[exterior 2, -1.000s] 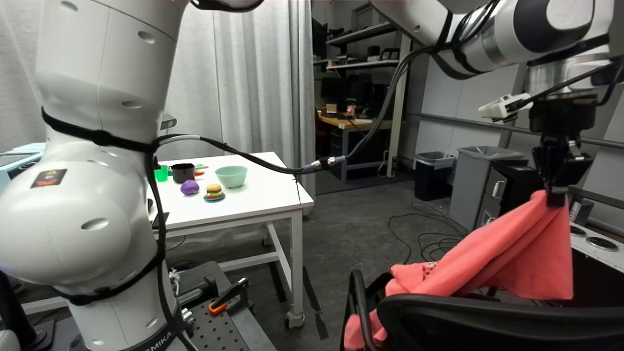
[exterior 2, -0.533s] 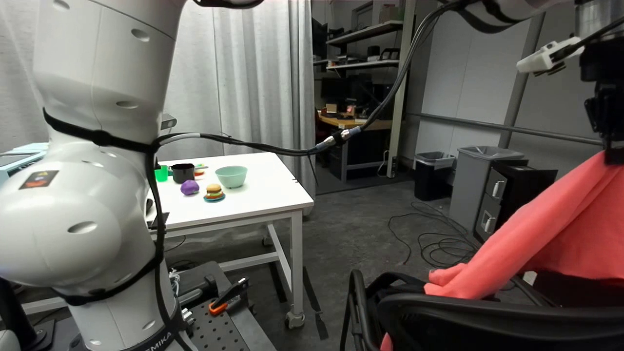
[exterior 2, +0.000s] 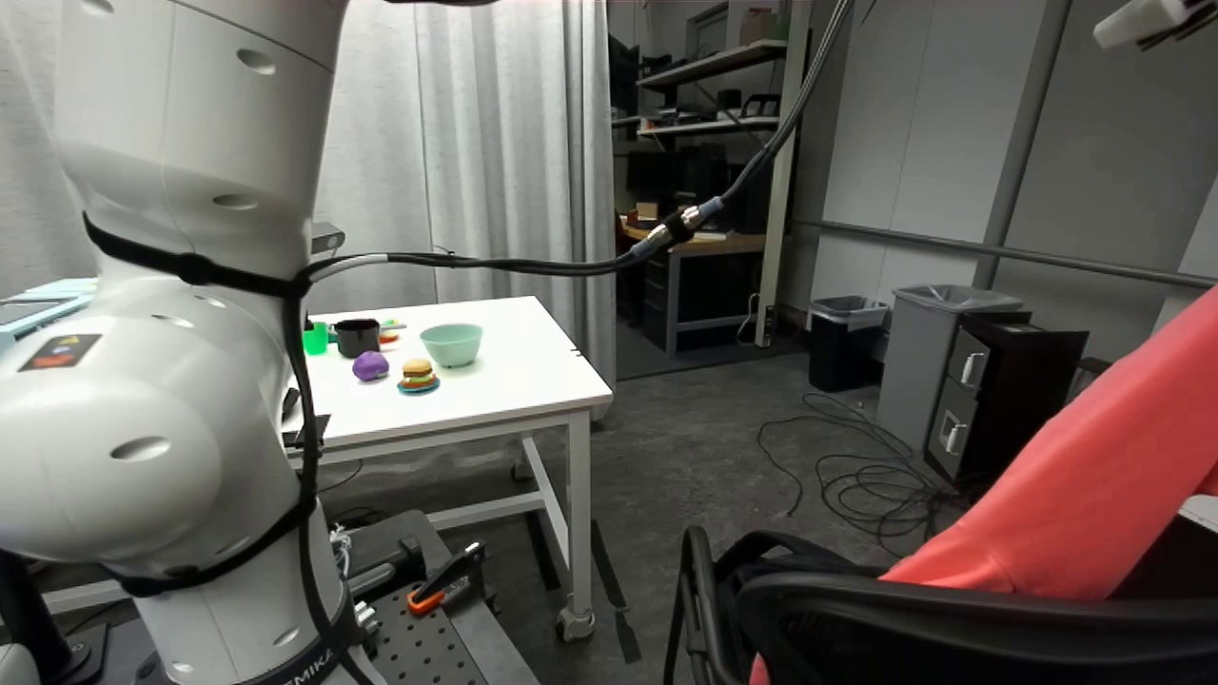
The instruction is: Hang the sweatshirt on the black chair
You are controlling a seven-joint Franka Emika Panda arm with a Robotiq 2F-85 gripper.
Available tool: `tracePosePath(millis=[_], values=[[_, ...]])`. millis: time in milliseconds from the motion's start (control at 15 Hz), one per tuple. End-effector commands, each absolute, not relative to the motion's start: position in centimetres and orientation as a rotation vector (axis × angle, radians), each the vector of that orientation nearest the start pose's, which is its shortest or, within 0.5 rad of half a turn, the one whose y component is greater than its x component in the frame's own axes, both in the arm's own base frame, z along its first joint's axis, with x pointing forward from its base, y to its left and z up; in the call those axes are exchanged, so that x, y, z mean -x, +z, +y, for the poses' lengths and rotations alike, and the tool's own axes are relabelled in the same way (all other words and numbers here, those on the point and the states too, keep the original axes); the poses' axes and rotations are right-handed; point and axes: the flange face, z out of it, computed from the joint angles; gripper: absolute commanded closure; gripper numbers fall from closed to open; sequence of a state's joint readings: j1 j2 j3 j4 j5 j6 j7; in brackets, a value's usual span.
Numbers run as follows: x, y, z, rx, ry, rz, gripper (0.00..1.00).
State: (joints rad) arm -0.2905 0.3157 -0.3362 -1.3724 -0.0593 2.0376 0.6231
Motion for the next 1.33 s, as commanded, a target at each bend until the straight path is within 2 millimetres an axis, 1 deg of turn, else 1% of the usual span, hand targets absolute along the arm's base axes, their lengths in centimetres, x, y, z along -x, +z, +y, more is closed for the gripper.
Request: tracePosePath(millis=[0,67,200,333,400,467,667,800,867,1067,1267], values=[[-55.4,61.3,-38.7,2.616,-0.655,1.883,1.00],[-55.0,61.2,-39.1,2.613,-0.653,1.891,1.00],[-54.6,59.9,-39.8,2.610,-0.607,1.907,1.00],[-54.5,57.0,-40.2,2.629,-0.517,1.935,1.00],[-54.4,55.1,-40.3,2.636,-0.457,1.947,1.00],[-54.0,53.2,-40.5,2.644,-0.398,1.963,1.00],[-52.6,48.6,-41.3,2.667,-0.245,2.012,1.00],[-51.2,45.6,-41.9,2.682,-0.136,2.047,1.00],[-50.5,44.5,-42.2,2.691,-0.085,2.061,1.00],[-47.9,40.1,-43.1,2.725,0.120,2.094,1.00],[-45.8,35.9,-43.7,2.720,0.238,2.200,1.00]])
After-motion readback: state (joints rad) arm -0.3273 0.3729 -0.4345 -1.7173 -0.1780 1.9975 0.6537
